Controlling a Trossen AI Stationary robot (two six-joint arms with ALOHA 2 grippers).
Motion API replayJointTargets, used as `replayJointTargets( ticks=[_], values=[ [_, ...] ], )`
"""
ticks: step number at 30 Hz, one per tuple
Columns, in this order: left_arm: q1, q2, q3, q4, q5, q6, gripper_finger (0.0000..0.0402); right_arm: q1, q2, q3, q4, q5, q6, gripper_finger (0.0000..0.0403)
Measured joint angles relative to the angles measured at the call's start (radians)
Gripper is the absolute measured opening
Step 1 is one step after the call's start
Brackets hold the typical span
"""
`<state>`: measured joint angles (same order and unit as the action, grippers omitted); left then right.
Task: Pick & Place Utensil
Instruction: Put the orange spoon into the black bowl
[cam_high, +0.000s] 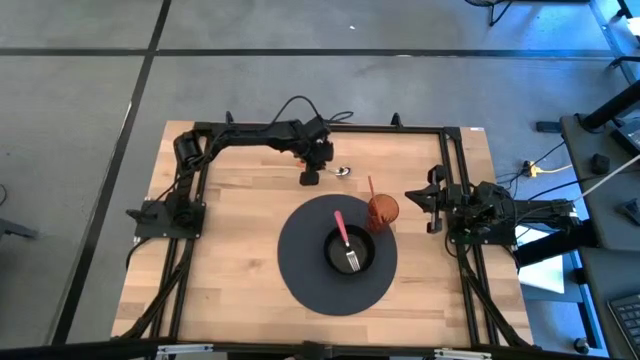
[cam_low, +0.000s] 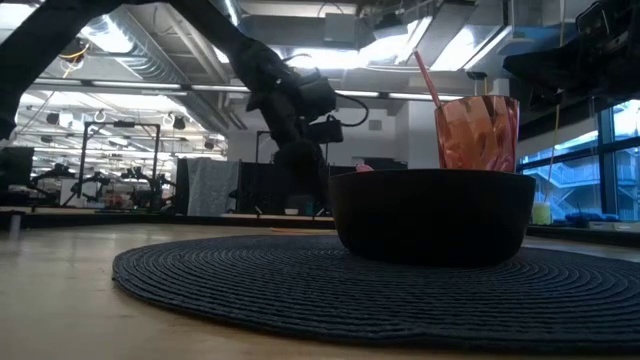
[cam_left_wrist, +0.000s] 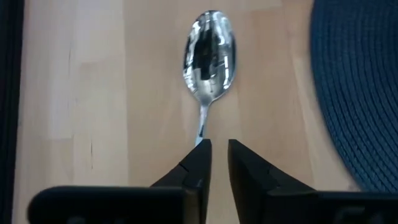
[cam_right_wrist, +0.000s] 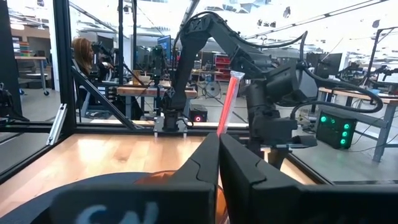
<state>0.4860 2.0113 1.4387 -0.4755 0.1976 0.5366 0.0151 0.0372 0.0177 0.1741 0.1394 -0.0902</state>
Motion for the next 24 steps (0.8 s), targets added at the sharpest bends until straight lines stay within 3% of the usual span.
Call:
replayJointTargets(
  ticks=[6, 14, 24],
  values=[
    [-0.008, 0.000, 0.000, -0.062, 0.081, 0.072, 0.0105, 0.000, 0.000, 0.000, 0.000, 0.000, -0.008, 0.0014],
    [-0.006, 0.001, -0.001, -0.046, 0.073, 0.042, 0.0188, 0.000, 0.000, 0.000, 0.000, 0.000, -0.012, 0.0014],
    [0.072, 0.075, -0.001, -0.146, 0.065, 0.049, 0.0214, 0.000, 0.000, 0.000, -0.008, 0.000, 0.007, 0.0014]
  ],
)
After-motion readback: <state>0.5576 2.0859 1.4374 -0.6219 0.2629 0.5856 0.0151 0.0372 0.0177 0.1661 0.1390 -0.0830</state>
